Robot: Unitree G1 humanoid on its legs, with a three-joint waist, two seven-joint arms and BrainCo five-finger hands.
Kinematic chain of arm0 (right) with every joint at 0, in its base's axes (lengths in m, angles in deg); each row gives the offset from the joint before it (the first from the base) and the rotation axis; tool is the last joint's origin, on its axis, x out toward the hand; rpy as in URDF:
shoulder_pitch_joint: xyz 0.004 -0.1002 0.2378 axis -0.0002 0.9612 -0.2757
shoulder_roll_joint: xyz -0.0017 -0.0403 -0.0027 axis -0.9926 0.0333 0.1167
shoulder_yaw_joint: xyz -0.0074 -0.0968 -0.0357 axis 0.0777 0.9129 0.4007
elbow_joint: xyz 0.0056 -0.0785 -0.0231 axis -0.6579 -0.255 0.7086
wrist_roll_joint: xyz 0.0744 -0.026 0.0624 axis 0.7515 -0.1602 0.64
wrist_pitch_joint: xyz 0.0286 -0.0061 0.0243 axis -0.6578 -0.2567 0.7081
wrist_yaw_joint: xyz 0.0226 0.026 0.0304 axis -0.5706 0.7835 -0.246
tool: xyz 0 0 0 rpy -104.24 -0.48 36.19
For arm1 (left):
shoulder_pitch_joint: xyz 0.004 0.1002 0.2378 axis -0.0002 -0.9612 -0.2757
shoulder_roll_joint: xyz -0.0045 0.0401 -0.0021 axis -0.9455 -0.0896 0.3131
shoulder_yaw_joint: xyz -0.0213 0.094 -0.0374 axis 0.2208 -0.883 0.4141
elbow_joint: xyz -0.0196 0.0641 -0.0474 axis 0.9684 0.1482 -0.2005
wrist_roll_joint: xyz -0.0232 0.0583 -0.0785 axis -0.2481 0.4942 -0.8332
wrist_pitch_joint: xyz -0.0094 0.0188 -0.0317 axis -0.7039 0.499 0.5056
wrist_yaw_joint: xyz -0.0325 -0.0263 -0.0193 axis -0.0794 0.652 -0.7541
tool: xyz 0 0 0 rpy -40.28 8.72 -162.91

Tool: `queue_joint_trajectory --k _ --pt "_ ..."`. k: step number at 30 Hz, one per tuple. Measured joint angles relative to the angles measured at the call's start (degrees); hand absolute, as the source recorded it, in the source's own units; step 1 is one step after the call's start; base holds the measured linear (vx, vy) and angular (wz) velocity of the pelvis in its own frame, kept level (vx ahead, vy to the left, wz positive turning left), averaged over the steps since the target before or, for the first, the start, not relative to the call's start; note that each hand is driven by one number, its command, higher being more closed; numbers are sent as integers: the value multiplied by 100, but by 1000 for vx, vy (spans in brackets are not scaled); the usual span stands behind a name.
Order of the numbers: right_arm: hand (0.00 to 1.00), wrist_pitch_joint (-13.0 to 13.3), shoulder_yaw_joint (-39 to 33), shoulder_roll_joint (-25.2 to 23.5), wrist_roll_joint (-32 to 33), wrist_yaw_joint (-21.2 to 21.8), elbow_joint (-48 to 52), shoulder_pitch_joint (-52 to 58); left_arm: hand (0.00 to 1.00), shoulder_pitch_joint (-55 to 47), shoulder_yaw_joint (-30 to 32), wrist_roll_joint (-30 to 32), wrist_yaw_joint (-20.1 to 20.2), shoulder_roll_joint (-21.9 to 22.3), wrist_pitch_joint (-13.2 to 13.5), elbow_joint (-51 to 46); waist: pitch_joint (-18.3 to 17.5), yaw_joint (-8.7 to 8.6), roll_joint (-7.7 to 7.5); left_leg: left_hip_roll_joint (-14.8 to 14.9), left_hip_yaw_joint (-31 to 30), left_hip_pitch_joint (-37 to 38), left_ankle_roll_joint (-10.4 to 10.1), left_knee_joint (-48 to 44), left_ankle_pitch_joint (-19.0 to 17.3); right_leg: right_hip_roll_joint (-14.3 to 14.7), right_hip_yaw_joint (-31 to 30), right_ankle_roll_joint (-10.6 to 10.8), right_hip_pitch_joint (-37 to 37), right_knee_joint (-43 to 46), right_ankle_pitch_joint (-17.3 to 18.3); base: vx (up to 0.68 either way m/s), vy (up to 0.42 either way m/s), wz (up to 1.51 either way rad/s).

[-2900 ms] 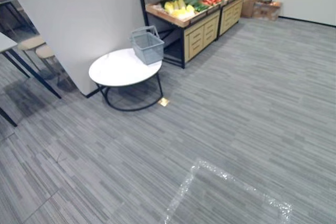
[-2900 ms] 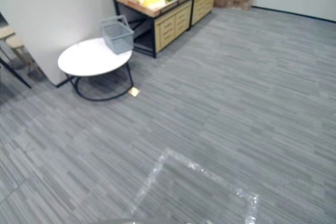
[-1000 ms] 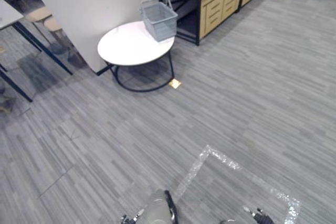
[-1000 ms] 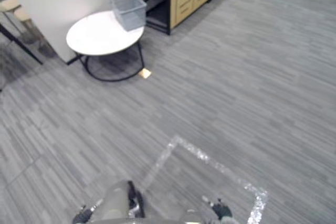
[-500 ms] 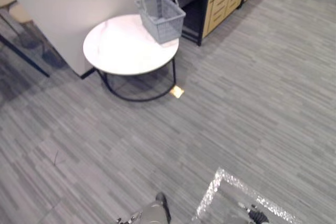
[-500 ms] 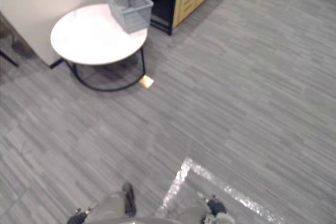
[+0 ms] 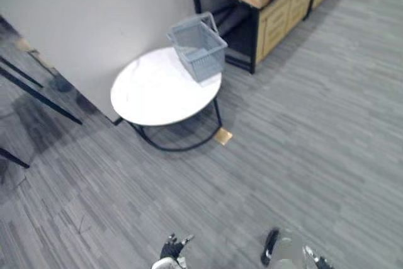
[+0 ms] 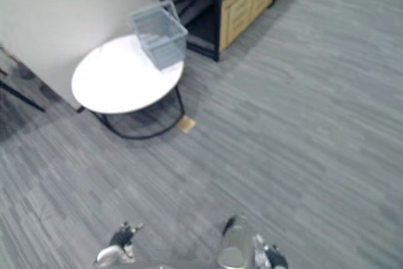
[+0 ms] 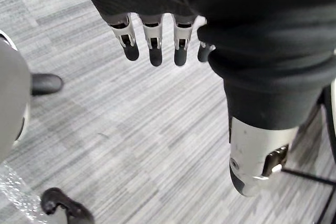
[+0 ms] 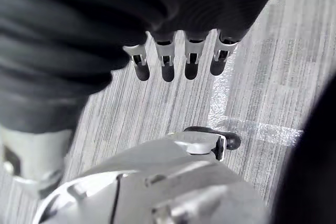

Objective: Pick vegetable in the basket

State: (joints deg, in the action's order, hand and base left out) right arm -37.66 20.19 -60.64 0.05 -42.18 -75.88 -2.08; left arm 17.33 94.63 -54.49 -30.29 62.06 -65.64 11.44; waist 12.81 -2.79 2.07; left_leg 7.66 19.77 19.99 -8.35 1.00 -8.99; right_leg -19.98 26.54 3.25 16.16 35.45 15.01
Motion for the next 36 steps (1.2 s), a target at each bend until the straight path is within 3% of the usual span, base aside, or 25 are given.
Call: queue_joint_trajectory --k 1,3,4,5,6,7,8,11,12,14,15,16,18,20,22,24,25,26,27,28,29,30,32,34,36 --pt "0 6 50 -3 -17 14 -7 -23 0 -8 140 -33 -13 -22 -20 -3 -34 -2 -73 77 -33 -347 -20 -662 -14 23 1 7 -67 -88 52 266 -248 2" --pt "0 -5 116 60 -17 18 -80 -8 0 -4 114 -21 -24 -34 -58 -5 -63 -26 -46 424 -221 -1071 -67 -2225 10 138 169 2 -405 -410 57 201 -155 22" --pt "0 -17 230 134 -24 18 -186 44 0 33 117 -23 -25 -66 -71 -7 -54 -42 48 847 -316 -1609 -328 -3534 312 229 353 -51 -746 -546 97 276 -75 28" --pt "0 -35 308 166 -27 17 -215 106 0 63 117 -33 -27 -97 -106 -16 -34 -14 53 1262 -251 -1985 -267 -4654 958 305 467 -127 -1103 -594 210 347 -82 18" --pt "0 -48 381 172 -24 5 -226 115 0 62 110 -43 -30 -117 -103 -42 -25 0 46 1407 -224 -2112 -222 -5094 1160 328 465 -133 -1269 -637 284 311 -32 1" --pt "0 -71 540 234 -19 -7 -223 39 0 79 75 -93 -39 -139 -93 -101 -6 4 36 1537 -124 -2454 -131 -5779 884 340 456 -98 -1549 -785 343 295 21 -9" --pt "0 -74 637 300 -10 -25 -218 -80 0 149 66 -137 -48 -146 -89 -110 -1 5 26 1473 25 -2857 0 -5956 548 366 457 -97 -1785 -1071 340 282 38 -7" --pt "0 -67 667 296 44 -78 -186 -238 0 201 -4 -227 -92 -157 -34 -213 8 93 17 1304 398 -3493 21 -5186 244 429 489 97 -2206 -1684 98 282 96 -12" --pt "0 -50 664 252 57 -93 -161 -272 0 201 -111 -285 -107 -163 -1 -271 14 152 9 1074 491 -3593 68 -4171 272 423 515 298 -2437 -1917 -23 371 211 -15" --pt "0 16 661 182 89 -110 -38 -248 0 146 -151 -299 -158 -96 39 -276 12 151 50 523 488 -3396 430 -1604 1091 444 588 540 -2848 -2269 -81 448 300 -13" --pt "0 30 676 158 92 -110 83 -222 0 110 -110 -300 -181 -35 39 -280 17 170 164 448 471 -3340 848 -874 1757 550 551 719 -3002 -2379 -72 502 315 2" --pt "0 48 738 -38 100 -126 126 -253 0 185 23 -295 -196 -108 38 -346 -43 133 -90 207 620 -3351 1079 -940 1770 412 458 813 -3127 -2516 -87 415 222 19" --pt "0 80 845 -186 99 -102 162 -318 0 201 154 -289 -197 -142 78 -499 -40 158 -273 56 654 -3529 1150 -1044 1560 386 370 639 -3141 -2849 -413 374 163 23" --pt "0 86 848 -280 93 -86 91 -483 0 189 316 -302 -199 -166 49 -428 -20 297 -309 101 822 -3611 1179 -1453 1174 432 44 768 -3349 -3364 -1184 403 178 -1" --pt "0 88 857 -299 88 -45 87 -487 0 116 371 -297 -199 -210 27 -384 -36 335 -309 102 884 -3342 1126 -1531 927 405 -249 809 -3545 -3472 -1641 307 127 -19" --pt "0 106 848 -276 62 -37 65 -484 0 47 374 -286 -200 -291 18 -281 -79 323 -321 18 947 -3071 1003 -1420 691 221 -537 803 -3359 -2874 -1733 251 132 -30" --pt "0 105 789 -227 6 -38 17 -458 0 3 340 -249 -205 -312 -24 -219 -149 304 -312 -87 979 -2871 938 -1184 607 9 -730 812 -2974 -1992 -1739 209 154 -12" --pt "0 86 664 -223 5 -25 -2 -353 0 -29 247 -184 -206 -406 -90 -212 -194 290 -419 -274 1007 -2610 938 -948 577 -346 -965 845 -2461 -845 -1922 216 150 -1" --pt "0 83 660 -200 -11 -38 -3 -329 0 -40 177 -123 -211 -430 -95 -213 -200 290 -476 -373 1019 -2454 934 -830 572 -492 -1115 863 -2242 -357 -2164 254 124 17" --pt "0 51 673 -159 -13 -31 -8 -198 0 -63 -21 -47 -206 -523 -111 -210 -185 274 -527 -503 991 -2148 951 -649 523 -680 -1374 807 -1915 479 -2808 237 77 13" --pt "0 43 678 -151 -13 -27 -23 -152 0 -80 -126 -26 -203 -587 -114 -213 -151 261 -507 -531 944 -2020 986 -613 458 -745 -1463 818 -1699 1008 -2769 307 61 16" --pt "0 38 681 -136 -14 -2 -33 -126 0 -103 -186 -31 -207 -617 -158 -202 -149 247 -517 -524 862 -1762 998 -592 348 -764 -1478 687 -1294 1956 -2219 309 26 22" --pt "0 26 688 -137 -15 5 -17 -11 0 -150 -358 -31 -196 -632 -172 -209 -123 150 -463 -487 669 -1315 963 -492 246 -624 -1059 527 -941 2456 -957 361 3 39" --pt "0 27 706 -142 -12 15 1 68 0 -138 -454 -39 -176 -598 -171 -207 -119 113 -413 -447 532 -1070 912 -486 139 -588 -371 249 -759 1592 -435 245 -58 50" --pt "0 42 706 -112 -11 23 10 82 0 -101 -505 -40 -145 -537 -170 -207 -133 110 -338 -375 343 -1029 837 -489 84 -436 -178 220 -599 429 -427 245 -160 56"
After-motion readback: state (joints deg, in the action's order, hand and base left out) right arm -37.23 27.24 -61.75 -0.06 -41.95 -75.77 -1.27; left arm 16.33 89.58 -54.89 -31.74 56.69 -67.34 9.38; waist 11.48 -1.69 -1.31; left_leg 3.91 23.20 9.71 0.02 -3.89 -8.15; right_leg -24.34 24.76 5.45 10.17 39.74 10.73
